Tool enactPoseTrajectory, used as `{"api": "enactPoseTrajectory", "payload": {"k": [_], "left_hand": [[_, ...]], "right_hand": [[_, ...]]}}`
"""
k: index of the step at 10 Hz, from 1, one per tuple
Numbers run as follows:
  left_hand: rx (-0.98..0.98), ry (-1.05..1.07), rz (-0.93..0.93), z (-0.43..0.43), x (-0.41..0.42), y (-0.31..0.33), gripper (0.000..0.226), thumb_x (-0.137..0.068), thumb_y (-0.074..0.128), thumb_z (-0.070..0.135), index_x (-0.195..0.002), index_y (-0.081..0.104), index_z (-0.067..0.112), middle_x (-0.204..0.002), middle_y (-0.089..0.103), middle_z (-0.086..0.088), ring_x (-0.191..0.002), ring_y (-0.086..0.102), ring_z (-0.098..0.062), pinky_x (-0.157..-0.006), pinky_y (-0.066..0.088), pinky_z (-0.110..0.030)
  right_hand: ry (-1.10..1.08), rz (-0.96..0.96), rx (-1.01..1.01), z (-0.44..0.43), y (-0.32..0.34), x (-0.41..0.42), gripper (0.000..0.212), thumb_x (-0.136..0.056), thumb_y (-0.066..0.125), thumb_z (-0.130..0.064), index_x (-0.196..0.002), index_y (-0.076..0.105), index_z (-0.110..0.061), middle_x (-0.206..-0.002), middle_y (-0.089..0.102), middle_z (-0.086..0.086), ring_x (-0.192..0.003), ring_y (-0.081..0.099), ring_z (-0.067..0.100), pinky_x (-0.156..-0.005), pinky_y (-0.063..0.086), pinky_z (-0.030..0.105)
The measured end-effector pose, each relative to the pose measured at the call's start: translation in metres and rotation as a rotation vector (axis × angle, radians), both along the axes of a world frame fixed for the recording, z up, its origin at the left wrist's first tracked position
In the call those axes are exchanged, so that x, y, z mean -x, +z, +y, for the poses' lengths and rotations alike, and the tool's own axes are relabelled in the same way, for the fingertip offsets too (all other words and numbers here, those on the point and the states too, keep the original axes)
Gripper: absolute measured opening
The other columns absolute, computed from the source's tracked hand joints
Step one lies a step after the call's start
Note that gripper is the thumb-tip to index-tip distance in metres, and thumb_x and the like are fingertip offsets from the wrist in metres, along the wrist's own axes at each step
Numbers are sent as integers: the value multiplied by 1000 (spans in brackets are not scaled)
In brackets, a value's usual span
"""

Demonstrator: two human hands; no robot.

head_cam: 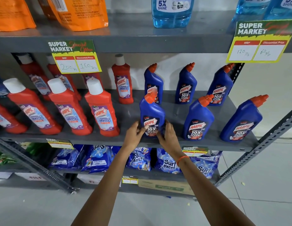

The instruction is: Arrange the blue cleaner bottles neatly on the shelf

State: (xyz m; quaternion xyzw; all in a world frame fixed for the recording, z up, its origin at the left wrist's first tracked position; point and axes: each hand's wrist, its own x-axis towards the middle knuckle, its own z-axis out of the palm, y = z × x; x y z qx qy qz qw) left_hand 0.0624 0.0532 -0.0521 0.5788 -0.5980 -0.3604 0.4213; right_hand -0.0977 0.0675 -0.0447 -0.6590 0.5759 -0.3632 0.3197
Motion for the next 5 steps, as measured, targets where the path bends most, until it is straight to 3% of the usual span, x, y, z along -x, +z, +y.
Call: {"api": "enactPoseTrajectory", "payload": {"k": [1, 3, 5], "left_hand": [[3, 6, -3, 2, 1, 1, 36, -91, 55, 31, -120, 52, 9, -116, 65, -11, -98, 61, -13, -77, 46, -14], [-52, 22, 29, 7, 2, 11, 38, -90, 57, 29, -119, 53, 5, -116, 66, -14, -105, 63, -23, -84, 49, -27], [-214, 65, -184, 16, 15, 26, 35, -90, 57, 29, -113, 55, 3, -109, 67, -19, -93, 63, -28, -78, 45, -33]], "right_hand": [[-1, 4, -12, 0, -1, 0, 53, -89, 57, -15, -135, 33, -5, -131, 46, 18, -123, 47, 31, -107, 41, 46], [-7, -11, -78, 4, 4, -2, 56, -89, 56, -16, -138, 30, -6, -131, 43, 20, -123, 45, 33, -107, 39, 50], [-13, 30, -187, 4, 13, -1, 67, -89, 56, -20, -142, 18, -2, -137, 36, 27, -127, 35, 43, -109, 31, 54]]}}
